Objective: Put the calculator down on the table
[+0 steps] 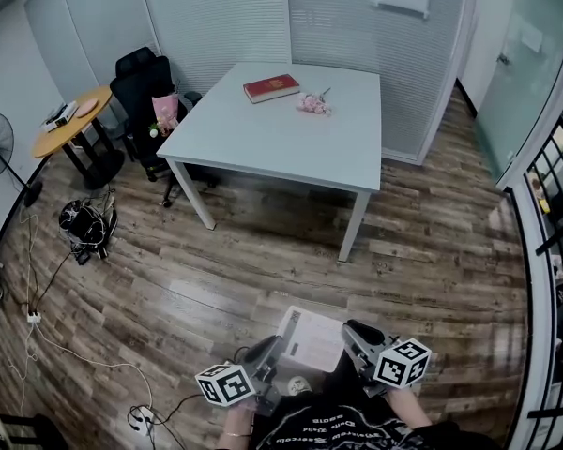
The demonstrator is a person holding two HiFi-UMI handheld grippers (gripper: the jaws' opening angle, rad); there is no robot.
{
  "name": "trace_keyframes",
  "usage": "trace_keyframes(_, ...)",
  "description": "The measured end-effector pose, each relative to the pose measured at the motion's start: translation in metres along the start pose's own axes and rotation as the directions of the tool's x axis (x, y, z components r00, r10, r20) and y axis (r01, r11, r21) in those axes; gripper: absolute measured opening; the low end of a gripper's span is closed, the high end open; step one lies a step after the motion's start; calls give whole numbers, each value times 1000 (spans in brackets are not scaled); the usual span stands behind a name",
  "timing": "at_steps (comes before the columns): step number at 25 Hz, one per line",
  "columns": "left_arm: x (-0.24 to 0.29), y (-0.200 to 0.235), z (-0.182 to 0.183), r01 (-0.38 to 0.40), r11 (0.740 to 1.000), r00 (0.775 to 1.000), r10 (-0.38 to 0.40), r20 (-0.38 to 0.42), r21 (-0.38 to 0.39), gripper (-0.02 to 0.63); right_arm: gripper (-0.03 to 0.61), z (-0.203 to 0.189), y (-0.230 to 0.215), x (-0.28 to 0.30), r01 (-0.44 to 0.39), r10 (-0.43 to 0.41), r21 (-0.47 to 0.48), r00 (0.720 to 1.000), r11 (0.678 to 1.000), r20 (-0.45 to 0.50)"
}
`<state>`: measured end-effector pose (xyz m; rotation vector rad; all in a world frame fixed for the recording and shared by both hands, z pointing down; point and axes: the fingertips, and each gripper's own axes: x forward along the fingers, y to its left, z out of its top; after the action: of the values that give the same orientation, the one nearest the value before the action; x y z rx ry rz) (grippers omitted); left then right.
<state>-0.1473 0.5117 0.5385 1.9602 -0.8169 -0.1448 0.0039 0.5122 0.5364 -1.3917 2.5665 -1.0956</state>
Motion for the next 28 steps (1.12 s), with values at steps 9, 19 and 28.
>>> trace_keyframes(9, 25, 27, 49, -45, 999, 997, 46, 66, -10, 52, 72, 32, -18, 63, -70, 70, 9, 997, 998, -26)
trace_keyframes(19, 96, 41, 121, -108, 994, 985, 111, 134, -27, 52, 72, 107, -66, 139, -159, 159, -2, 984, 987, -81)
trace_keyframes(28, 187, 46, 173, -133, 989, 970, 142, 197, -56, 52, 72, 184, -132, 186, -205, 201, -35, 974, 978, -105)
